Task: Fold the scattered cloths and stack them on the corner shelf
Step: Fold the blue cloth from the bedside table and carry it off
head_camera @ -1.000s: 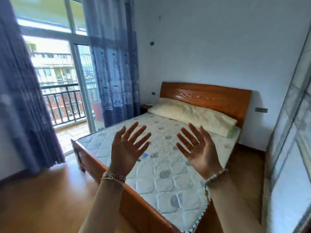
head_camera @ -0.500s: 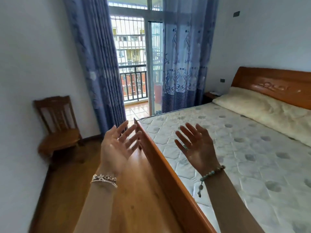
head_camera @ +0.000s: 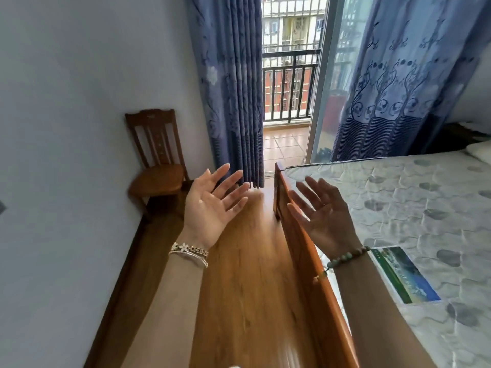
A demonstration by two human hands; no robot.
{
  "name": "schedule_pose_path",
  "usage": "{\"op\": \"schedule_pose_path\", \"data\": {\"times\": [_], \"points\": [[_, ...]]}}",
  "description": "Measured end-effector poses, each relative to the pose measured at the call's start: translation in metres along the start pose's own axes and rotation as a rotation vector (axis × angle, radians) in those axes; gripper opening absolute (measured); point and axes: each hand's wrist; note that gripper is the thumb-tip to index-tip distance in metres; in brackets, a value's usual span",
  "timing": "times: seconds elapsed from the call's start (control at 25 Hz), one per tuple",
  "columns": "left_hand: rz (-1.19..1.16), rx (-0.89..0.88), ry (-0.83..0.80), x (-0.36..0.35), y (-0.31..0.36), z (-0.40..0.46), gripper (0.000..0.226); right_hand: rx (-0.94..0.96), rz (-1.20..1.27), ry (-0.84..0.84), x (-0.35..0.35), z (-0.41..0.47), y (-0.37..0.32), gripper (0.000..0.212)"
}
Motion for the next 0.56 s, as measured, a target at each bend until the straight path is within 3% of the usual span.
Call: {"op": "schedule_pose_path", "data": {"times": [0.56], "points": [[-0.038,0.025,0.094,0.104,0.055,0.425,0.043,-0.162,-0.029,-0.031,-0.08,0.442,0.021,0.029]]}}
Point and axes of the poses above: each hand's wrist, its own z-axis towards the middle knuckle, its own x-axis out of the back of the hand, y = z × x, and after that the axes turned 2 degrees about z, right-handed
